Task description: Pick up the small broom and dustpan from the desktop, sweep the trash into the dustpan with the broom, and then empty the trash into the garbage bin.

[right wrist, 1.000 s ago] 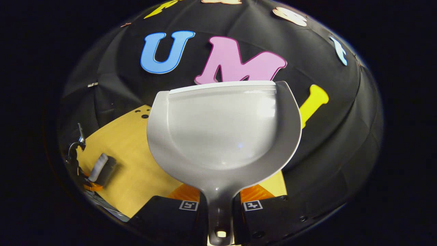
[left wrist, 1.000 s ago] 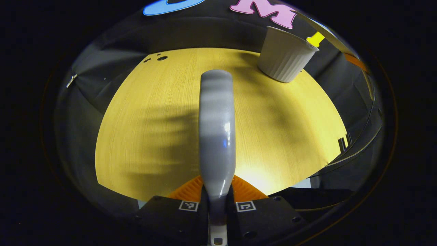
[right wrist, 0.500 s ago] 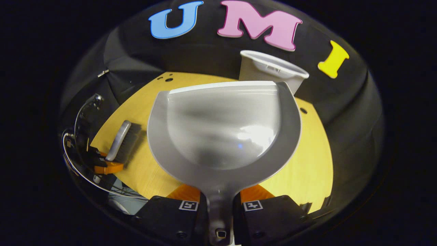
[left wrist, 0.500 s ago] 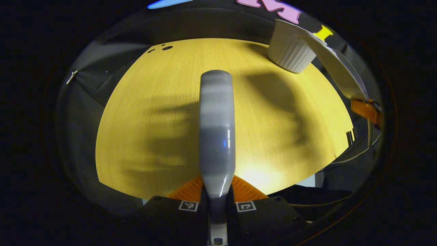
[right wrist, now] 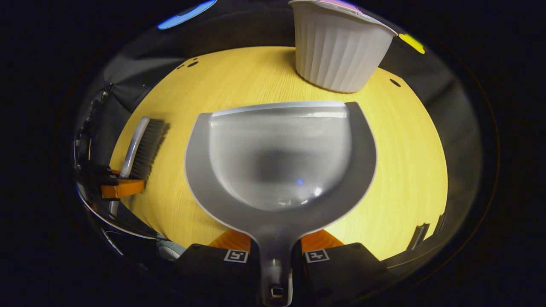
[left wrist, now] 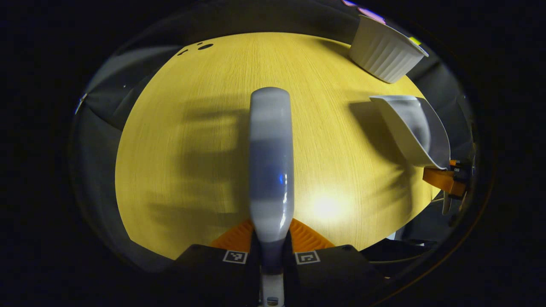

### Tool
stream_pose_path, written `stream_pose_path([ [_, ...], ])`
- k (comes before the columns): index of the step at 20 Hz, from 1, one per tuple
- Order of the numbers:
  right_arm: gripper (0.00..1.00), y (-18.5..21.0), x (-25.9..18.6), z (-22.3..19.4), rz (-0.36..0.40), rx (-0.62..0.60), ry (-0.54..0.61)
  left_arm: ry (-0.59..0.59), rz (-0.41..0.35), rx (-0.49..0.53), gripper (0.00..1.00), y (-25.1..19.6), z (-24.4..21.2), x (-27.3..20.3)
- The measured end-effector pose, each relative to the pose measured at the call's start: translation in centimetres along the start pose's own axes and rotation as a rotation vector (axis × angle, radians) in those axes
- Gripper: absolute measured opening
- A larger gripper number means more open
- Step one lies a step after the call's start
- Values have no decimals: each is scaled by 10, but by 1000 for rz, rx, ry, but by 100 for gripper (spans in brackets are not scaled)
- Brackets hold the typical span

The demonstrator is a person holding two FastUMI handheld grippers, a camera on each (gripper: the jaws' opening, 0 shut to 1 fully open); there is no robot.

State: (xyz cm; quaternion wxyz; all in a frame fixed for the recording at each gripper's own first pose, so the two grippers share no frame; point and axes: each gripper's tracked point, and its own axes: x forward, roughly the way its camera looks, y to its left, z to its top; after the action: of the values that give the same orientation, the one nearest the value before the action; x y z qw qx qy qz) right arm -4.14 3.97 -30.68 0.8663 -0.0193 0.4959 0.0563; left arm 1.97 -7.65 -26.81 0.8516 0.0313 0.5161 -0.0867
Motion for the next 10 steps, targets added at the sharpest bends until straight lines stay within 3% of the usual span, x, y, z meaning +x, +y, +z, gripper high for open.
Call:
stream_pose_path([
  [3,34,3,17,-1,23,30,33,10,29,31,31,-2,5,-7],
  [4,34,2,19,-1,23,39,44,17,38,42,28,-3,8,-11],
  [5,41,0,19,-1,24,47,55,24,46,51,28,-3,7,-12],
  [6,35,0,18,-2,30,51,66,30,54,57,28,-3,8,-14],
  [7,36,-1,18,-1,36,61,68,35,63,63,29,-4,9,-13],
  [8,43,-1,19,-2,43,67,76,38,71,68,30,-5,9,-12],
  [9,36,0,18,-2,55,75,77,31,83,78,31,-3,10,-13],
  [10,37,4,15,-1,62,78,71,22,94,88,32,-2,12,-15],
])
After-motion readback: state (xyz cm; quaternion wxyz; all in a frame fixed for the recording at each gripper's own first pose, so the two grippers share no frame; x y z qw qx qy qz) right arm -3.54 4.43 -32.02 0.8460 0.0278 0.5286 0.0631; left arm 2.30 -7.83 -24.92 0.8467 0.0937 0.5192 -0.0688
